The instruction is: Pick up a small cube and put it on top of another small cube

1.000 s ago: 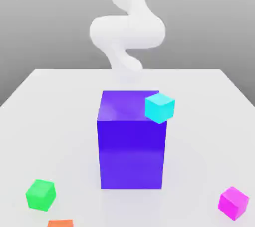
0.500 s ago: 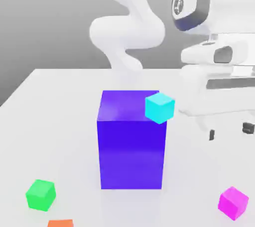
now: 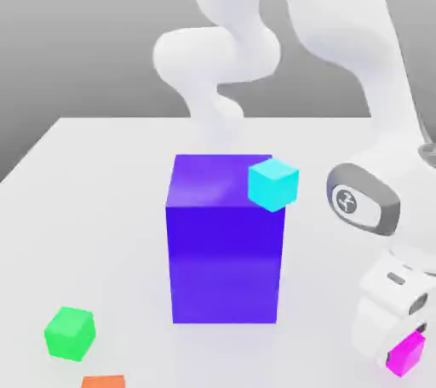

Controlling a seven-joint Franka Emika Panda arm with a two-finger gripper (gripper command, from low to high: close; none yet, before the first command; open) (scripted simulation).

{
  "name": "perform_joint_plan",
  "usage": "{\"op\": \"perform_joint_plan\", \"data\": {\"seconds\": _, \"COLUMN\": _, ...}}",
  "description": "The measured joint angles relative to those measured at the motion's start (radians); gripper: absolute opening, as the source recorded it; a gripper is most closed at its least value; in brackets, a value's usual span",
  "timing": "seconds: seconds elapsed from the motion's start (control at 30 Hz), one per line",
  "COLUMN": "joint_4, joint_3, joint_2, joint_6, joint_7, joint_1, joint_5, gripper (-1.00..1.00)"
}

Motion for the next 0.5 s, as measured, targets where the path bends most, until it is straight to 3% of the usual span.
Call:
{"op": "perform_joint_plan", "data": {"seconds": 0.17, "joint_4": -0.001, "joint_3": 0.003, "joint_2": -0.003, "joint_6": -0.002, "joint_7": 0.000, "joint_1": -0.002, "joint_5": 0.001, "gripper": -1.00}}
{"op": "perform_joint_plan", "data": {"seconds": 0.33, "joint_4": -0.017, "joint_3": 0.061, "joint_2": -0.136, "joint_6": -0.107, "joint_7": -0.067, "joint_1": -0.046, "joint_5": 0.079, "gripper": -1.00}}
{"op": "perform_joint_plan", "data": {"seconds": 0.5, "joint_4": -0.023, "joint_3": -0.040, "joint_2": -0.182, "joint_6": -0.132, "joint_7": -0.059, "joint_1": -0.170, "joint_5": 0.123, "gripper": -1.00}}
